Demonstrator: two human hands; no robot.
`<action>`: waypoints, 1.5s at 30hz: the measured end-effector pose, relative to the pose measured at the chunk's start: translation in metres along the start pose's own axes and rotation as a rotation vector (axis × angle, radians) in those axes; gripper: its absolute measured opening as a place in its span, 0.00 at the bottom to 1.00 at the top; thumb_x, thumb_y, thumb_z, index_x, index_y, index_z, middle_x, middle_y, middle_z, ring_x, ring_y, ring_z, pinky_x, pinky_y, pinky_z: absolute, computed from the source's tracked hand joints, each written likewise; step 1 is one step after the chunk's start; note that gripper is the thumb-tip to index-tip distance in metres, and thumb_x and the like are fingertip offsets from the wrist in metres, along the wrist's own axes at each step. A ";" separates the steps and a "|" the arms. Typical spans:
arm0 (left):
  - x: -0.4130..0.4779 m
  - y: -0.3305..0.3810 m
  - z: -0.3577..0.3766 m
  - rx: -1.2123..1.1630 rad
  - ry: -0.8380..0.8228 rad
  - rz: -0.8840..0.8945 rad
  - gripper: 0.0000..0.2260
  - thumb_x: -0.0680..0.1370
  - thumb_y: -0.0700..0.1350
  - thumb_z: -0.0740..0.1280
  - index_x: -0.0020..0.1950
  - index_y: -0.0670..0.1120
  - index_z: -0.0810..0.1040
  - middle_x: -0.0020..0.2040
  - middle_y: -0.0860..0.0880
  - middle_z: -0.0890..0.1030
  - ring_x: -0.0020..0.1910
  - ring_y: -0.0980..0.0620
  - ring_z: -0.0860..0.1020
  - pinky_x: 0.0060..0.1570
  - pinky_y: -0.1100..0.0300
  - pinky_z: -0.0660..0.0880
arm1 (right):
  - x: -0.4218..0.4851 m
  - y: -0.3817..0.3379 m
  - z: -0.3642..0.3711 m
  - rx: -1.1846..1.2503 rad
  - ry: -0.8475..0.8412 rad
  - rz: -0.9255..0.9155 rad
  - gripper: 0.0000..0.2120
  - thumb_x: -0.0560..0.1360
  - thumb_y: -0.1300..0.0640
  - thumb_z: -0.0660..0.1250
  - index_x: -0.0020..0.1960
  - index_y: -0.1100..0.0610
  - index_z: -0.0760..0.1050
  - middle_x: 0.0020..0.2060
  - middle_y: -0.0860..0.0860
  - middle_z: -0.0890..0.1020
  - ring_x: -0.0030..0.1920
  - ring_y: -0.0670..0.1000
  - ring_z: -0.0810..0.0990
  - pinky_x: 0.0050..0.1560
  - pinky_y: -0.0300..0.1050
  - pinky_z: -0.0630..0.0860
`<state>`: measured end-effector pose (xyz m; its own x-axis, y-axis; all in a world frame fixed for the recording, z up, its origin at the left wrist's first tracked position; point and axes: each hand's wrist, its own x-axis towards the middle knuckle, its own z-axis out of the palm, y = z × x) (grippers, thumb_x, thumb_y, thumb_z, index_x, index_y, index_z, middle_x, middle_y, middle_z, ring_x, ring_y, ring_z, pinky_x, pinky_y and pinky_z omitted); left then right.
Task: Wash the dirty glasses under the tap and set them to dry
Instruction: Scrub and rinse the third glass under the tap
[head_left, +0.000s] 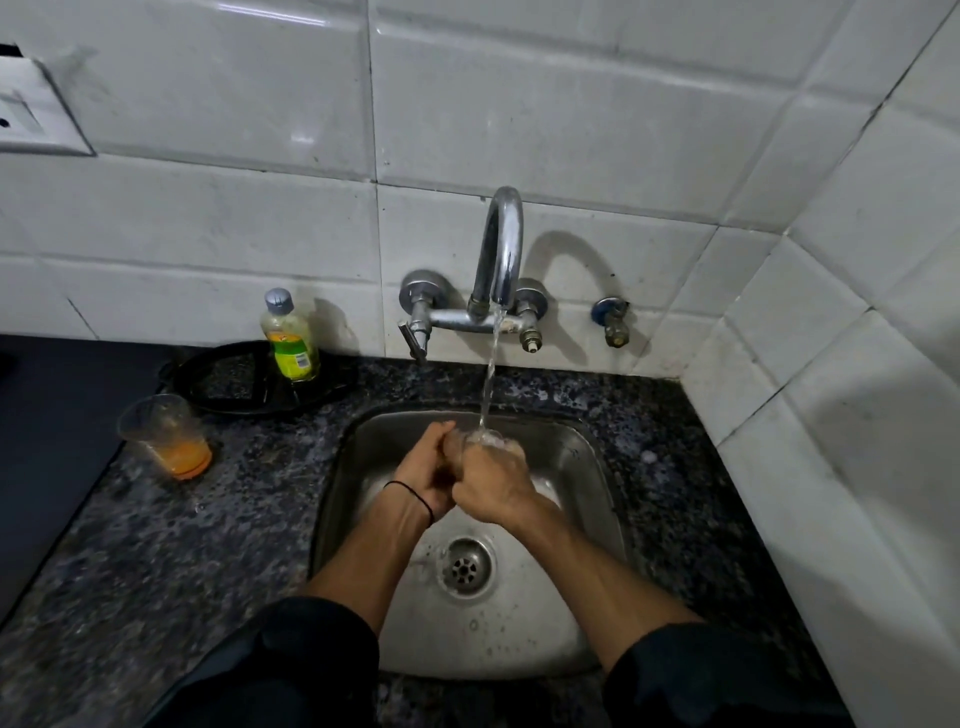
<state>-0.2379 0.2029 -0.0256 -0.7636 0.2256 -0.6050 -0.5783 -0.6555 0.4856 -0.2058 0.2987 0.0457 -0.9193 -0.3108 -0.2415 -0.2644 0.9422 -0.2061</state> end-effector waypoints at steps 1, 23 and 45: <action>0.002 0.003 -0.001 0.008 0.025 -0.038 0.13 0.79 0.49 0.64 0.50 0.40 0.80 0.44 0.40 0.84 0.44 0.46 0.83 0.49 0.52 0.77 | -0.002 0.001 0.000 -0.063 -0.019 -0.045 0.21 0.76 0.62 0.62 0.68 0.57 0.72 0.64 0.58 0.77 0.69 0.56 0.71 0.78 0.54 0.51; -0.003 0.010 -0.030 0.064 -0.050 0.002 0.21 0.75 0.49 0.70 0.62 0.37 0.78 0.54 0.36 0.81 0.48 0.41 0.81 0.50 0.48 0.79 | -0.002 0.003 0.022 -0.319 0.027 -0.314 0.32 0.74 0.65 0.64 0.77 0.56 0.61 0.71 0.51 0.73 0.74 0.50 0.67 0.79 0.57 0.36; -0.016 -0.008 -0.029 -0.063 -0.070 0.183 0.12 0.73 0.46 0.68 0.50 0.38 0.79 0.40 0.41 0.82 0.35 0.47 0.81 0.33 0.57 0.78 | 0.008 0.007 0.020 1.402 -0.064 0.317 0.14 0.76 0.49 0.68 0.47 0.59 0.85 0.41 0.55 0.87 0.50 0.57 0.86 0.59 0.56 0.79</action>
<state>-0.2128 0.1833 -0.0376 -0.8735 0.1467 -0.4642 -0.4110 -0.7332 0.5417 -0.2089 0.3004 0.0231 -0.8596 -0.1552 -0.4868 0.4793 0.0851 -0.8735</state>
